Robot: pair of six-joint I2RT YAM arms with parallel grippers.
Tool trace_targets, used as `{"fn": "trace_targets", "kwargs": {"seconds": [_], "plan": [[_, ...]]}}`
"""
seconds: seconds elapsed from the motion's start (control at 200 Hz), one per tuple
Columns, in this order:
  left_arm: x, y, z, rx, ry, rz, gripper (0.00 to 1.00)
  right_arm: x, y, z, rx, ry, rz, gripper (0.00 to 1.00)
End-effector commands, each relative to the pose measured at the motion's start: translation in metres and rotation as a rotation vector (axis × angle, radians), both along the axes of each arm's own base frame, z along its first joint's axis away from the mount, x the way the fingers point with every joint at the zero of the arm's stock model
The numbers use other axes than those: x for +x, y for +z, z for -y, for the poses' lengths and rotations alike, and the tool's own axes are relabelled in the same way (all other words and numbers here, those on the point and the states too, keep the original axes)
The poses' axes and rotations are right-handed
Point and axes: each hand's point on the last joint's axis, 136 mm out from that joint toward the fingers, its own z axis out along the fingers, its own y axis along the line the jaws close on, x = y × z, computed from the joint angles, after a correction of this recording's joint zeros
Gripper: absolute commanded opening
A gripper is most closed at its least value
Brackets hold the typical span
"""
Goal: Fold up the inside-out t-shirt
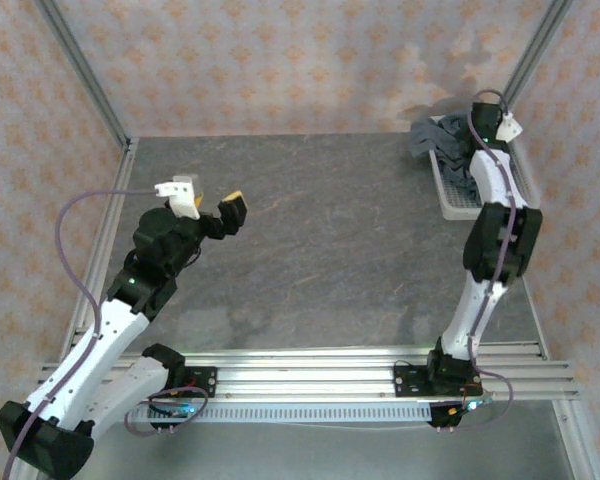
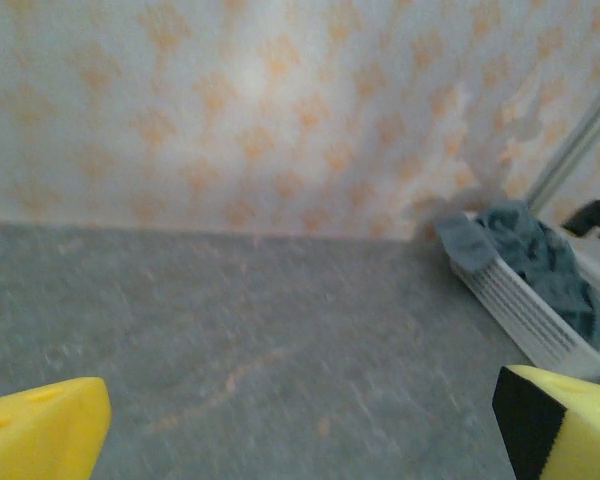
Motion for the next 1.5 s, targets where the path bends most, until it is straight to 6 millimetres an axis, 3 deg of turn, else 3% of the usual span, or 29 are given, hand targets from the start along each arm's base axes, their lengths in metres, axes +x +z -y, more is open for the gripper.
{"fn": "trace_targets", "kwargs": {"seconds": [0.0, 0.125, 0.22, 0.34, 0.42, 0.455, 0.525, 0.675, 0.886, 1.011, 1.101, 1.166, 1.236, 1.306, 1.371, 1.431, 1.496], "plan": [[-0.023, -0.042, 0.003, 0.000, -0.045, -0.170, 1.00, -0.003, -0.019, 0.015, 0.063, -0.071, -0.107, 1.00], [-0.033, -0.052, -0.001, 0.042, -0.051, -0.188, 1.00, 0.009, -0.062, 0.033, 0.106, -0.110, -0.198, 1.00], [-0.035, -0.052, -0.002, 0.042, -0.049, -0.179, 1.00, 0.023, -0.083, 0.030, 0.133, -0.069, -0.220, 0.89], [-0.032, -0.052, -0.001, 0.011, -0.041, -0.183, 1.00, 0.037, -0.085, 0.020, 0.188, -0.029, -0.176, 0.43], [-0.030, -0.052, 0.000, -0.002, -0.036, -0.199, 1.00, 0.046, -0.068, 0.011, 0.223, 0.025, -0.109, 0.09], [-0.029, -0.051, 0.001, -0.003, -0.035, -0.205, 1.00, 0.049, -0.052, 0.007, 0.228, 0.048, -0.068, 0.00], [-0.028, -0.049, 0.000, -0.007, -0.028, -0.212, 1.00, 0.051, -0.018, 0.000, 0.196, 0.089, 0.004, 0.00], [-0.024, -0.046, 0.000, -0.030, -0.014, -0.201, 1.00, 0.049, 0.083, -0.033, 0.076, 0.195, 0.246, 0.00], [-0.021, -0.041, 0.010, -0.055, -0.059, -0.211, 1.00, 0.018, 0.221, -0.087, -0.078, 0.310, 0.544, 0.00], [-0.023, -0.037, 0.014, -0.061, -0.084, -0.203, 1.00, -0.022, 0.310, -0.128, -0.132, 0.419, 0.722, 0.00], [-0.023, -0.034, 0.013, -0.046, -0.082, -0.195, 1.00, -0.067, 0.380, -0.178, -0.152, 0.587, 0.848, 0.00], [-0.022, -0.032, 0.010, -0.034, -0.069, -0.184, 1.00, -0.108, 0.429, -0.232, -0.171, 0.784, 0.924, 0.00], [-0.018, -0.032, 0.007, -0.025, -0.047, -0.174, 1.00, -0.148, 0.468, -0.273, -0.141, 0.953, 1.001, 0.00], [-0.014, -0.030, 0.004, -0.029, -0.020, -0.173, 1.00, -0.187, 0.496, -0.310, -0.075, 1.132, 1.072, 0.00], [-0.011, -0.029, 0.004, -0.042, -0.009, -0.179, 1.00, -0.209, 0.505, -0.331, -0.020, 1.233, 1.113, 0.00], [-0.008, -0.030, 0.005, -0.053, -0.002, -0.196, 1.00, -0.210, 0.498, -0.340, 0.031, 1.252, 1.094, 0.00], [-0.005, -0.033, 0.002, -0.052, 0.025, -0.225, 1.00, -0.194, 0.471, -0.350, 0.103, 1.264, 1.010, 0.00]]}}
